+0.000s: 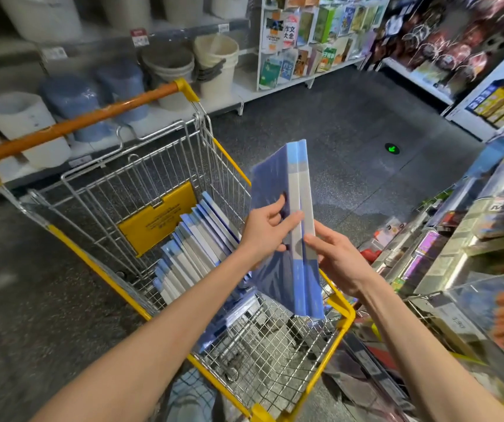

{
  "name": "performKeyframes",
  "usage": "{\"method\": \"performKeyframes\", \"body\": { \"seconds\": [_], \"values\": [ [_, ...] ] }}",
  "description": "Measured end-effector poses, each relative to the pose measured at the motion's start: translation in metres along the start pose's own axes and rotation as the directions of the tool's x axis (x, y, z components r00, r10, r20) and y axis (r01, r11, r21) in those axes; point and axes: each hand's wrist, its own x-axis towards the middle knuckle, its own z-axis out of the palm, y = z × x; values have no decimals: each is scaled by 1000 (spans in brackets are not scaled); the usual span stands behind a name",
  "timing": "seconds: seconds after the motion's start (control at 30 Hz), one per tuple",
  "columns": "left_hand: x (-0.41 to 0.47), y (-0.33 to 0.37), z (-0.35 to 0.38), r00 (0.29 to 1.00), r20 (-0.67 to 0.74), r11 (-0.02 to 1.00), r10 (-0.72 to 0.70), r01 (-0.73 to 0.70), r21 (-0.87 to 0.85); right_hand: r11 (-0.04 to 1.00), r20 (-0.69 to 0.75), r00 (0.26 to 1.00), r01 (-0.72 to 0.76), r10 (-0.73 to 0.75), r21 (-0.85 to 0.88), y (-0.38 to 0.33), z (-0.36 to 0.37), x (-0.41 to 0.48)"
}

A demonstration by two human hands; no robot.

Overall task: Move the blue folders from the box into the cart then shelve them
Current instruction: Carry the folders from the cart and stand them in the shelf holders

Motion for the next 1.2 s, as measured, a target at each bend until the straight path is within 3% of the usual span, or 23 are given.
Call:
{"method": "performKeyframes", "body": {
  "seconds": [0.17,0.4,0.57,0.7,0.77,0.83,0.93,1.0,1.07,1.13,1.2],
  "values": [
    [1,25,-2,991,78,992,-108,113,-52,954,-45,986,144,-161,-263,-17,19,-3],
    [-19,68,20,972,184,986,-143,155,-53,793,-86,894,341,-439,-504,-49,26,-41],
    [-53,104,37,988,117,993,-96,103,-53,734,-80,843,412,-532,-540,-75,21,-65],
    [-74,124,36,1000,23,995,-10,13,-96,754,-130,808,461,-574,-467,-98,19,-92],
    [-78,126,29,989,-113,995,96,-96,8,763,-137,798,488,-587,-424,-110,20,-104],
    [-79,125,15,933,-275,960,230,-172,222,754,-167,771,513,-615,-410,-124,22,-124],
    [-86,130,-2,909,-324,924,262,-139,357,759,-197,754,534,-627,-371,-144,20,-161],
    [-99,138,-4,919,-319,947,232,-140,288,748,-204,734,562,-648,-354,-157,18,-186],
    [-112,147,6,949,-212,972,231,-214,99,739,-235,708,582,-665,-339,-164,19,-215],
    [-121,154,14,957,-100,956,273,-282,-85,753,-266,706,589,-656,-294,-169,20,-241],
    [-128,162,25,941,-33,930,337,-338,-145,754,-307,689,587,-657,-296,-171,18,-266]
  ]
}}
